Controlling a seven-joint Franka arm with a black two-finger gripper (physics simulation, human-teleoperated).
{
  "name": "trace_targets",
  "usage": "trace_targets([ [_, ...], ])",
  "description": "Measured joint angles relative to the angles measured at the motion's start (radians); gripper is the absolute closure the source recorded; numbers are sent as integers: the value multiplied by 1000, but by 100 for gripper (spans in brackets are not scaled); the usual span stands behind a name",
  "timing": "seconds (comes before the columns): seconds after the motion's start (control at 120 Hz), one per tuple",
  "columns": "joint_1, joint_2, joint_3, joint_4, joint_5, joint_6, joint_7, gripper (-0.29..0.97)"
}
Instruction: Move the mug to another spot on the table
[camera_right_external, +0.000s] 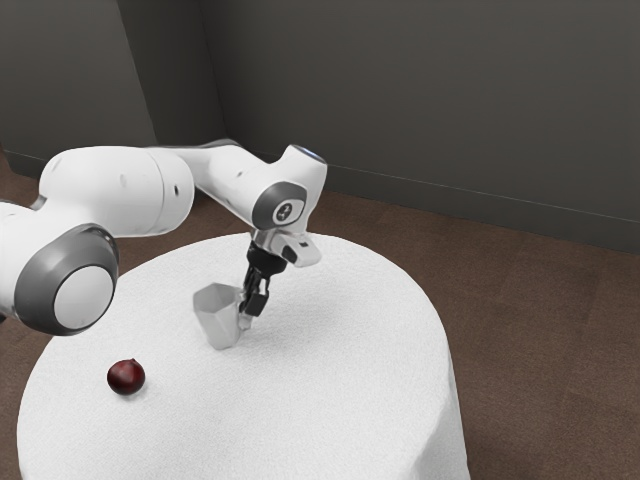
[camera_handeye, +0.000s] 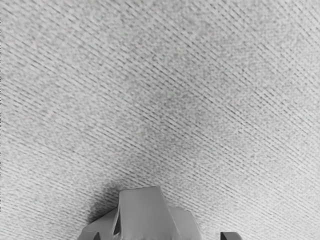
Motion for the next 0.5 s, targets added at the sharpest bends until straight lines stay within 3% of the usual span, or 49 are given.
trace_targets([
  [0.333, -2, -13, 1, 29, -4, 91, -6, 31],
  [0.433, -3, -85, 0, 26, -16, 123, -18, 29],
  [0.5, -1, -168, -1, 11, -52, 160, -33, 21],
])
